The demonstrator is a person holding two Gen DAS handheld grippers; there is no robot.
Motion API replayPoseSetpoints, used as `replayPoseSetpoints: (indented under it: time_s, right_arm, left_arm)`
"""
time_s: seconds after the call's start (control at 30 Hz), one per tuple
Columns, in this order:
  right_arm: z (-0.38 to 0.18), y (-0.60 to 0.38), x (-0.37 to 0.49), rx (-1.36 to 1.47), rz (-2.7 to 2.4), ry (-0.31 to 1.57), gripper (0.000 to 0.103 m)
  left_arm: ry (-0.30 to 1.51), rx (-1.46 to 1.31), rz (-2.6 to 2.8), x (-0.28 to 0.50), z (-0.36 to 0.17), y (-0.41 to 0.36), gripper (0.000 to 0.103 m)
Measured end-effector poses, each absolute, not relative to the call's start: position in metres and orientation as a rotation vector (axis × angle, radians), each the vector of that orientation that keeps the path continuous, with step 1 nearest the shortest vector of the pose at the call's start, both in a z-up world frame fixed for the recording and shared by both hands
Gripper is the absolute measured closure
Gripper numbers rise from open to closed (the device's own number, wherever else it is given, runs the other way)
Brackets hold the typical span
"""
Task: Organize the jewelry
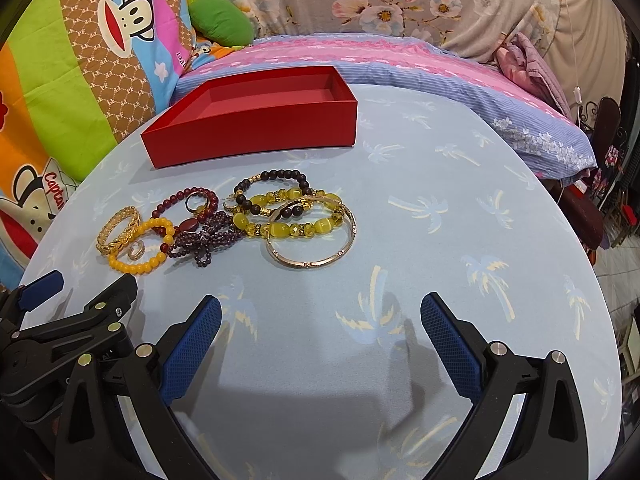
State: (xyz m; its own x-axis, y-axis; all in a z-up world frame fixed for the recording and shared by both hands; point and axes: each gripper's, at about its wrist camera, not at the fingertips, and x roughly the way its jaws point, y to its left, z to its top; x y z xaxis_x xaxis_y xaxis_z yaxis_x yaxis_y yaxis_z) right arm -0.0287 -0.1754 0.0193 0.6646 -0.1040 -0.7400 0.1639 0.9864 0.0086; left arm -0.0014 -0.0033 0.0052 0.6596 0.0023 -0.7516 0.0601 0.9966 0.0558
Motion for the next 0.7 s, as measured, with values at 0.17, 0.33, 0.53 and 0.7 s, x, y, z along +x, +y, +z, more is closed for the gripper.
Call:
replayPoseSetpoints:
  time_s: [0.17,0.33,0.53,0.7]
  right_arm:
    - [0.0194,-0.1763,-0.029,0.077,-0.152,0.829,0.007]
    - [0.0197,-0.1762,-0.0291,0.078,-0.152,0.828,0.007]
    - [0.02,-0.1768,-0.0296,0.078,-0.152,0.827,0.007]
    - [0.0202,-0.1769,-0.0294,0.078,-0.152,0.827,0.007]
  left_arm:
    - [0.842,0.075,-0.031,-0.0034,0.0073,-0.0027,0.012]
    - [0.835,0.074,-0.029,-0.0053,0.0078,-0.0033,0.012]
    - [0.831,0.076,-0.026,-0.006,0.0082,-0.0032,0.012]
    - [0.833,0.073,-0.029,-0.0061,0.0082,-0.0031,0.012]
